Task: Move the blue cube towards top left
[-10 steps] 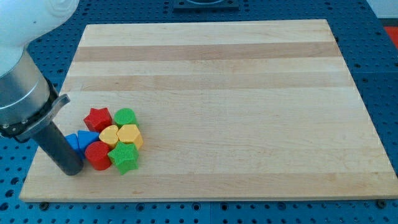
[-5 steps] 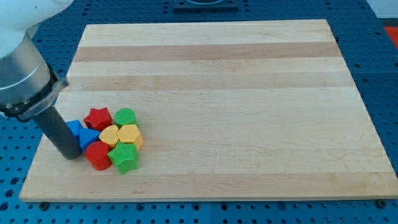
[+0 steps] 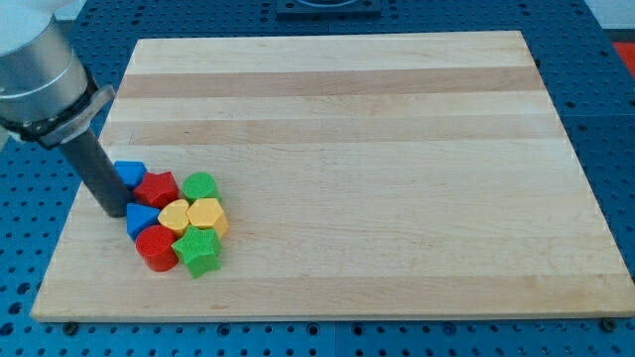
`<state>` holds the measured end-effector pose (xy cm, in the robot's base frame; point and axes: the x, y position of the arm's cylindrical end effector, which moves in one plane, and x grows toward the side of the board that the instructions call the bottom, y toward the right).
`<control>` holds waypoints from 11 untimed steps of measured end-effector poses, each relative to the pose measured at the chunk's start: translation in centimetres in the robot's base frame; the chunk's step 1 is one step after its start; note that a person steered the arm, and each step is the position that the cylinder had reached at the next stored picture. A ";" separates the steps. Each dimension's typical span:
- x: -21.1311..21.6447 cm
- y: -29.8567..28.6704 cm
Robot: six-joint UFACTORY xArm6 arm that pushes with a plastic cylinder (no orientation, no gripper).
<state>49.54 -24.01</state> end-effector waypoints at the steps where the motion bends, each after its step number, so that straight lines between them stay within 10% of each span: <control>1: -1.9 0.0; 11: -17.0 5.9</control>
